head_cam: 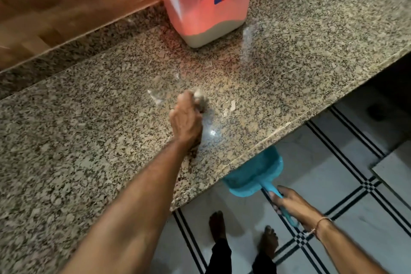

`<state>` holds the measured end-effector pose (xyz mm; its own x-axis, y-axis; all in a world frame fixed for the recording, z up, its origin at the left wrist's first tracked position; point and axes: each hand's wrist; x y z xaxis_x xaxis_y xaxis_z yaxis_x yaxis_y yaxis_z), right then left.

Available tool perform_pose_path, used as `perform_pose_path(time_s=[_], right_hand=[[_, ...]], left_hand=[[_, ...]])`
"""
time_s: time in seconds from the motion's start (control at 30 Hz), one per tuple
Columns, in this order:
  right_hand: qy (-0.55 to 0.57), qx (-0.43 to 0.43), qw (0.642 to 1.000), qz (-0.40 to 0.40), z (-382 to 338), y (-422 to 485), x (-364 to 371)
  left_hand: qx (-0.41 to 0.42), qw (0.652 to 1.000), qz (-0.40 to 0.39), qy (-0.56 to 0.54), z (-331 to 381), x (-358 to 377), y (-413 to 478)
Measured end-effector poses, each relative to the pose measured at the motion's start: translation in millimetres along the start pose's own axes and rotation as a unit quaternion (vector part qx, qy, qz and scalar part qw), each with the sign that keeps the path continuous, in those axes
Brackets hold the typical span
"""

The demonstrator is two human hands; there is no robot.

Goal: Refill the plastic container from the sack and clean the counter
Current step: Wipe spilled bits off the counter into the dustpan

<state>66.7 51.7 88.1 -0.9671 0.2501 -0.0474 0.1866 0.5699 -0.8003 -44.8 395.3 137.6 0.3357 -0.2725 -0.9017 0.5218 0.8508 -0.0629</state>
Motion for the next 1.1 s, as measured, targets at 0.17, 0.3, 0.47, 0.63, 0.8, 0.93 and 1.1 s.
perform_pose_path(time_s=[0.17,0.3,0.47,0.63,0.8,0.93,1.1], right_hand=[[-0.016,-0.001,1.000,0.015,-4.0,-0.1,-8.9],[-0.023,0.002,1.000,0.006,-2.1,-2.5,-7.4],[-0.031,-0.005,0.999,0.003,-4.3,-13.9,-7.6],[-0.008,-0.012,1.000,0.017,12.0,-25.1,-19.0],[0.009,-0.013,1.000,0.023,34.9,-23.4,-25.3],[0.027,-0.016,0.999,0.027,43.5,-16.9,-24.5],[0.053,-0.016,0.998,0.038,49.2,-18.0,-32.2]], left_hand=[[-0.302,0.947,0.105,-0.010,-100.9,-46.5,30.2],[-0.329,0.941,0.070,0.037,-105.8,-46.3,55.4],[-0.074,0.996,0.027,0.026,10.3,4.0,22.0],[0.064,0.996,0.012,-0.062,31.8,14.3,-6.4],[-0.269,0.960,0.077,-0.022,-64.6,-37.6,70.6],[-0.224,0.972,-0.021,-0.062,-42.2,-26.8,109.5],[0.115,0.992,-0.040,-0.020,81.6,20.0,68.5]])
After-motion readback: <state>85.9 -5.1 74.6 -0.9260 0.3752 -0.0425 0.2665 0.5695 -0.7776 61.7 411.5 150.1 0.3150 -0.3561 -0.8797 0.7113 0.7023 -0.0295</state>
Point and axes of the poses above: each hand's wrist, its own y-axis towards the middle knuckle, its own x-axis out of the palm, z = x × y, and after that the axes turned 8 degrees about -z, right-handed
